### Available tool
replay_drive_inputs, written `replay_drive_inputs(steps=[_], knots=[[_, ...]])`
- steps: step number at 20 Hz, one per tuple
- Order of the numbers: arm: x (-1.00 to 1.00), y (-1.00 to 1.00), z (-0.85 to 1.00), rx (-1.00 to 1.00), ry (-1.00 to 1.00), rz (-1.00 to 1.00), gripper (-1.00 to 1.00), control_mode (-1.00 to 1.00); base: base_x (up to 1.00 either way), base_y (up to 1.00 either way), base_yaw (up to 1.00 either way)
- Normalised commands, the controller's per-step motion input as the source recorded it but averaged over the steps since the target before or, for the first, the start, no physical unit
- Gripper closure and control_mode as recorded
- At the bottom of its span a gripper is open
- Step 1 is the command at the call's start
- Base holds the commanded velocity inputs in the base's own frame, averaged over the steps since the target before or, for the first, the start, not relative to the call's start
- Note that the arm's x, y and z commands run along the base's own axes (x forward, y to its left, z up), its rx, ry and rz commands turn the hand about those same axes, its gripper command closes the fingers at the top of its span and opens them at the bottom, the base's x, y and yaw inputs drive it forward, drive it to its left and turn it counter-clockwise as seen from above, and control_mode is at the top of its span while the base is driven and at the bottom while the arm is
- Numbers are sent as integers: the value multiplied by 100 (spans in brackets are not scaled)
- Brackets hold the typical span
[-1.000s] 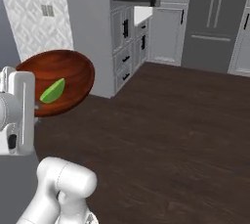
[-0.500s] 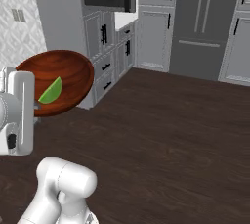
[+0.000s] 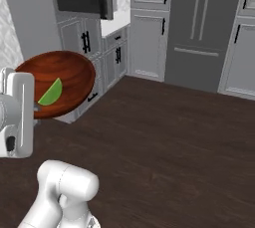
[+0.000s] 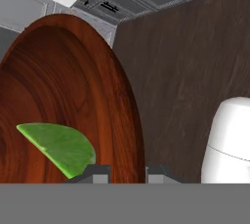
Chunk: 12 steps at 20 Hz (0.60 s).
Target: Pick the lemon wedge from the sink and place it in the bowl. Then pick the bowl and place it in the microwave. Then close the microwave door and press the start button.
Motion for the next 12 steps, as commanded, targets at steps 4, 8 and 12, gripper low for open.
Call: replay_drive_inputs(steps=[4, 8, 12], knots=[[0, 0, 0, 0, 0, 0, 100, 100, 100, -95, 31], [0, 0, 0, 0, 0, 0, 100, 100, 100, -100, 40], [0, 0, 0, 0, 0, 0, 100, 100, 100, -100, 39]])
